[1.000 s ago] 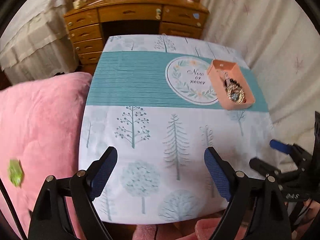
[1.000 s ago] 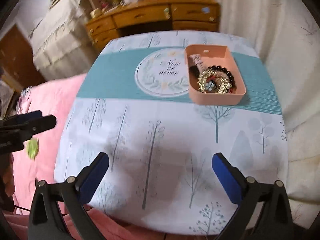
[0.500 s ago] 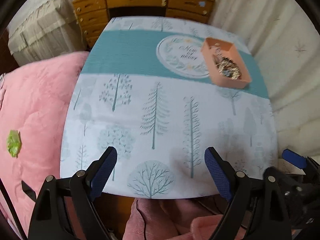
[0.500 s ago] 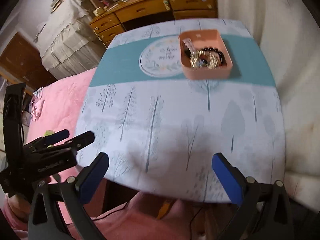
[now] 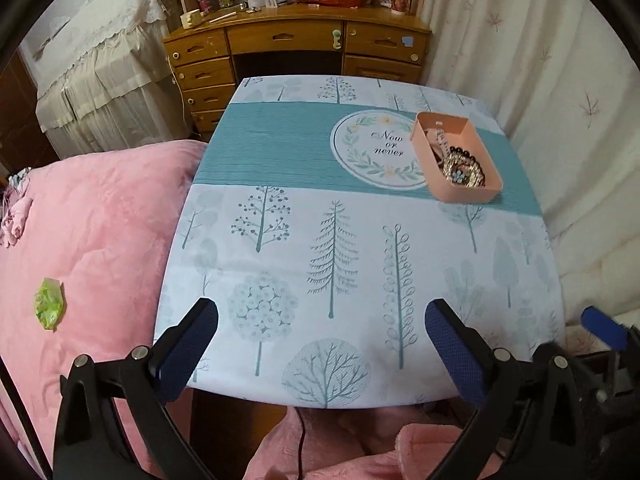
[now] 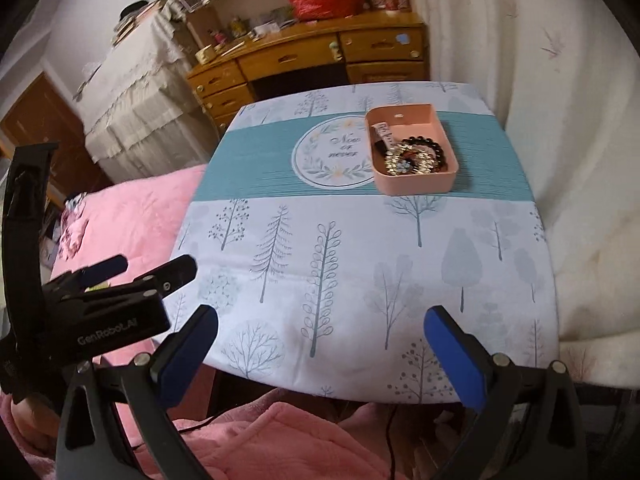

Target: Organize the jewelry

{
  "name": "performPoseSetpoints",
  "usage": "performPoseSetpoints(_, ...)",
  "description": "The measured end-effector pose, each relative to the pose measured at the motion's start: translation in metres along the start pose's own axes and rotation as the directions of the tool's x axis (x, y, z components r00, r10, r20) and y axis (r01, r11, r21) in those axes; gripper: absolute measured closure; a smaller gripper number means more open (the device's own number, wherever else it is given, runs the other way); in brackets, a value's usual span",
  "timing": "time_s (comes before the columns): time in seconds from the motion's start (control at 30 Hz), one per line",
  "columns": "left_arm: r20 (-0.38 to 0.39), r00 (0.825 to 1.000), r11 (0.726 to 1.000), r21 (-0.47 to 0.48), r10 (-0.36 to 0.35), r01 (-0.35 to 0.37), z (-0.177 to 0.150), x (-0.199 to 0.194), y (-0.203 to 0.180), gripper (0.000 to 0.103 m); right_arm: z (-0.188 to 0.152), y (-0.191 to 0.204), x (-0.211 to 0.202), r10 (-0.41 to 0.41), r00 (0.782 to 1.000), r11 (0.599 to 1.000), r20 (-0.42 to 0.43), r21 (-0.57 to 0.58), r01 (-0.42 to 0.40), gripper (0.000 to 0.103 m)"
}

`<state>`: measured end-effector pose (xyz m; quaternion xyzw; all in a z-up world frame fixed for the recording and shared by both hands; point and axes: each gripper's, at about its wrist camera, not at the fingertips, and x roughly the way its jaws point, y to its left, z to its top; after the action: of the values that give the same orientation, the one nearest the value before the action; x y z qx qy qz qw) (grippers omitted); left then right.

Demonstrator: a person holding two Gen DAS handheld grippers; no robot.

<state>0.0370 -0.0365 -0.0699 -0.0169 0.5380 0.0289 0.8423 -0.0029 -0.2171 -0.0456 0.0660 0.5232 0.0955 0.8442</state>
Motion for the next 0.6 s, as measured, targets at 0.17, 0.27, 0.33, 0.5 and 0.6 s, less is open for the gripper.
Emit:
performPoseSetpoints(0.17,-0.024,1.000,1.000,-0.015,0.013,-0.014,-0.007,0.004,0.003,0.001,-0.005,0.003,-0.011,-0.024,0.998,1.000,0.050,0.000,0.024,0.000)
performPoseSetpoints(0.27,-0.025,1.000,1.000,-0.029,0.010,-0.011,-0.007,0.002,0.005,0.001,-0.006,0.006,-0.015,-0.028,0.998,0.999,0.059,-0.021,0.029,0.000)
performPoseSetpoints(0.33,-0.008,1.000,1.000,-0.021,0.009,-0.009,-0.005,-0.002,0.002,0.001,-0.006,0.007,-0.018,-0.034,0.997,0.999,0.063,-0.026,0.035,0.000)
performPoseSetpoints(0.5,0.026,0.999,1.000,0.018,0.020,-0.020,-0.003,-0.011,-0.008,0.001,-0.002,0.004,-0.022,-0.031,0.997,0.999,0.074,-0.034,0.034,0.000)
performPoseSetpoints(0.6,0.027,0.999,0.999,0.029,0.022,-0.023,-0.002,-0.012,-0.012,0.001,0.000,-0.003,-0.021,-0.030,0.998,0.999,0.062,-0.010,0.030,0.000)
